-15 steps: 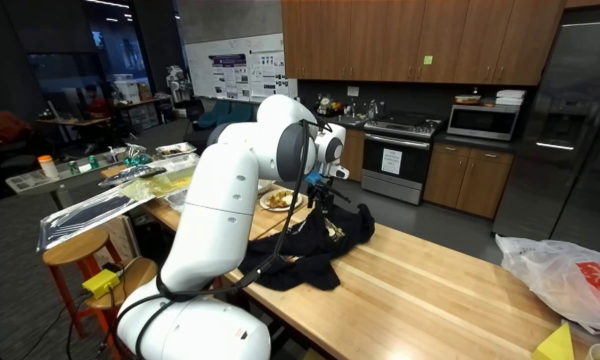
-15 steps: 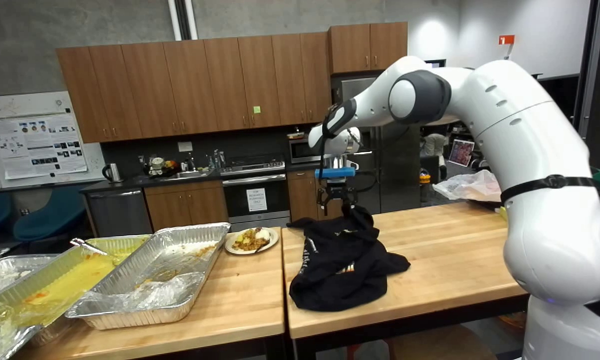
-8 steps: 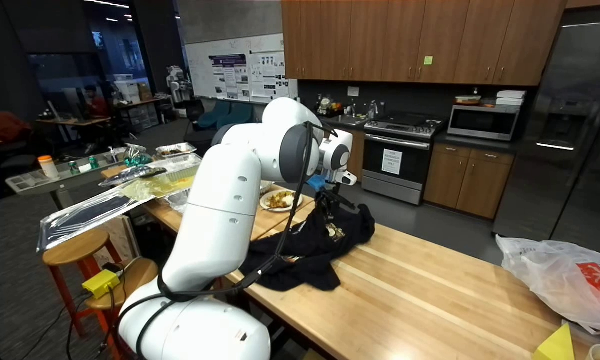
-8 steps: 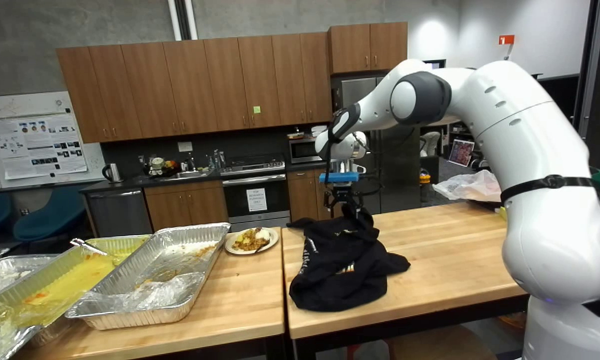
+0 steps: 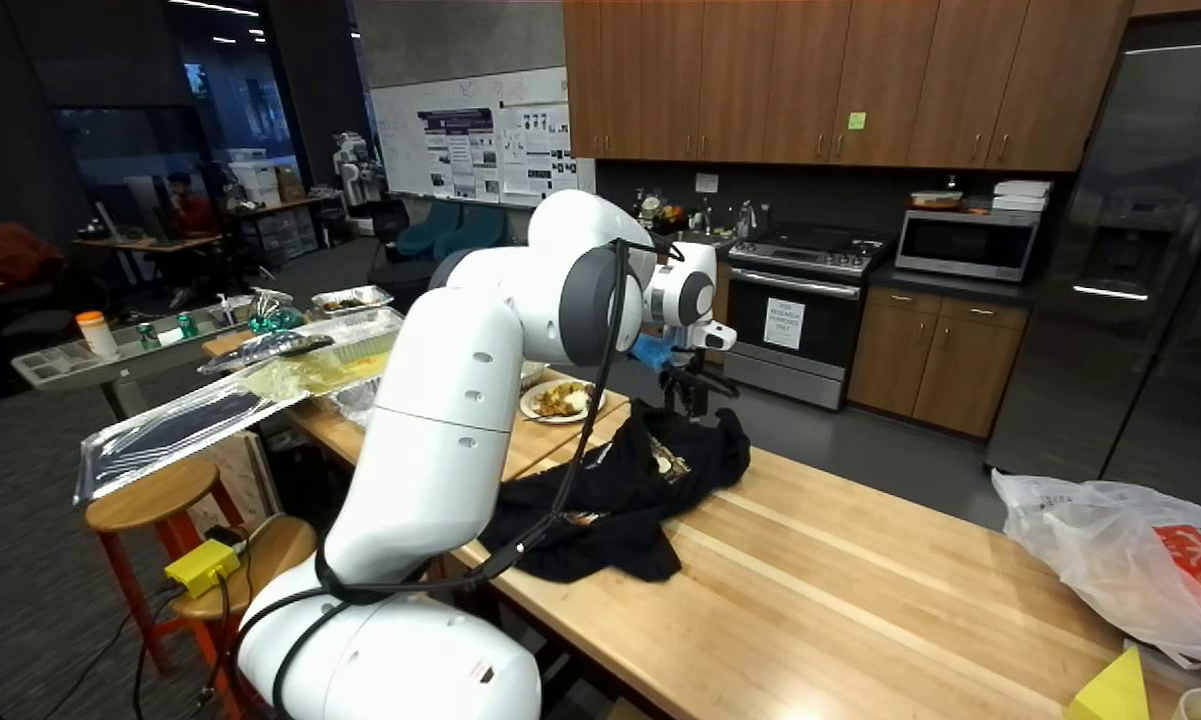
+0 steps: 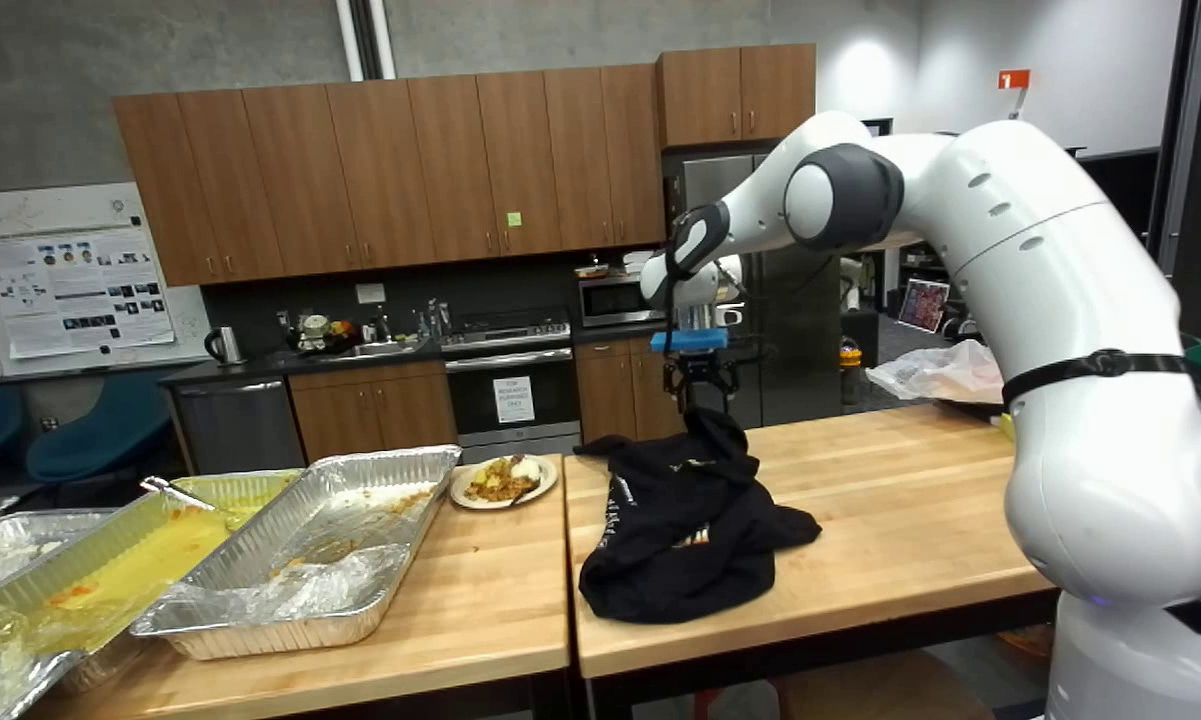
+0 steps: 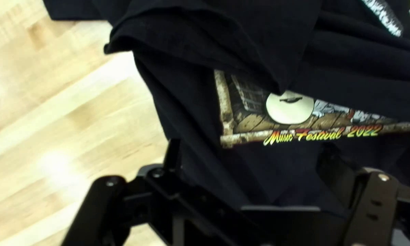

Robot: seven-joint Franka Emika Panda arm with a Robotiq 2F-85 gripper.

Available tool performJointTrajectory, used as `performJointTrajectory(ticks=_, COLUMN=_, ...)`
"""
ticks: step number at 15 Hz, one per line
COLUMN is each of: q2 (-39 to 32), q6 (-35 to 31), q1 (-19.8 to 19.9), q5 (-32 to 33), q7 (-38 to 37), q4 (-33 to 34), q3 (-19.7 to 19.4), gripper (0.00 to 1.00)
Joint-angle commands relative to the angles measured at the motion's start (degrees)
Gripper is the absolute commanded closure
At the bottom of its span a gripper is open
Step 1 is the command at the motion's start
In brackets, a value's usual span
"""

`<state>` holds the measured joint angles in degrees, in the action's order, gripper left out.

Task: Fold the black t-shirt from left to right then right to left.

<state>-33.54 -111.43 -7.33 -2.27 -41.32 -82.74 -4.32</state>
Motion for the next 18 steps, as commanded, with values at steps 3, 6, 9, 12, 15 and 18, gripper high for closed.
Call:
performJointTrajectory(ticks=3, q2=-3.0, q6=1.5, q1=1.8, q5=5.1, q7=3.6, q4=8.3, q3=-1.3, gripper=0.0)
performJointTrajectory(ticks=6, q2=-5.7, q6=2.3, q1=3.0, q5=4.9, q7=7.5, q4=13.4, q3=-0.9, gripper=0.0)
performJointTrajectory(ticks=9, q2=-9.2, q6=3.3, q1=3.1, q5=5.5, q7=11.1, q4=19.3, q3=-1.1, gripper=0.0)
performJointTrajectory(ticks=12, q2=-12.5, q6=6.0, q1=2.9, q5=6.2, q7=13.4, q4=25.0, q3=-1.5, gripper=0.0)
performJointTrajectory(ticks=15, q2=-16.1, q6=11.3, q1=2.8, q5=6.7, q7=14.5, q4=30.8, q3=-1.6, gripper=0.0)
performJointTrajectory(ticks=18, q2=-19.1, q6=18.3, q1=3.0, q5=7.0, q7=16.8, q4=35.2, q3=-1.5, gripper=0.0)
